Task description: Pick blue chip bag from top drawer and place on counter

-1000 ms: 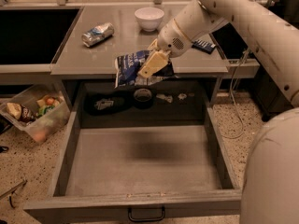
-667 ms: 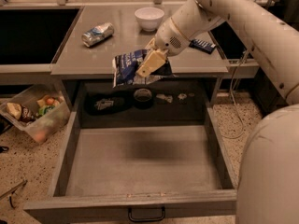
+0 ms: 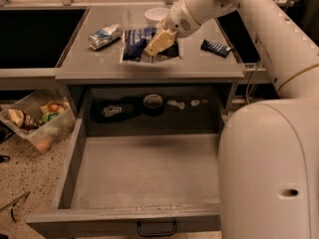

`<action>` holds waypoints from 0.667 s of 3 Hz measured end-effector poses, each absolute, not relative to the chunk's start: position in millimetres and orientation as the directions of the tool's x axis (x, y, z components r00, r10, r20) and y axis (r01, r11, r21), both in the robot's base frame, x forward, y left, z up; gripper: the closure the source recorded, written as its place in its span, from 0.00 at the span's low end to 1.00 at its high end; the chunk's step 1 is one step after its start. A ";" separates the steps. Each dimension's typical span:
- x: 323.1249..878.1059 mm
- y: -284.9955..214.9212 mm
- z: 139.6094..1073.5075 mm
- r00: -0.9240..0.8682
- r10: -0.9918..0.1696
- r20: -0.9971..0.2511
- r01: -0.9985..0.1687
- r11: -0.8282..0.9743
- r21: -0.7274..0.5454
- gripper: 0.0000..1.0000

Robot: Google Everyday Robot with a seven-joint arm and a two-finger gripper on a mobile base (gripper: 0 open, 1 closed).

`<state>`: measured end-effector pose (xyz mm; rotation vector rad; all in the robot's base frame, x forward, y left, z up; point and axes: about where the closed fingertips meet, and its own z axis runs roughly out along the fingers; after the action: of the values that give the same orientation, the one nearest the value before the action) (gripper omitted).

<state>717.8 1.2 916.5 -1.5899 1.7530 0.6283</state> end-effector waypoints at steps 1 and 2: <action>764.3 -6.7 921.0 -0.072 -0.597 -0.799 -0.956 0.269 -0.115 1.00; 795.3 -7.9 896.7 -0.178 -0.546 -0.819 -0.924 0.378 -0.051 1.00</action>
Offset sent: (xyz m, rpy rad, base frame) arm 0.1153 -0.0181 -0.0470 0.1598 0.0782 -0.3980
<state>795.3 -7.9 896.7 -1.2771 1.8483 0.6047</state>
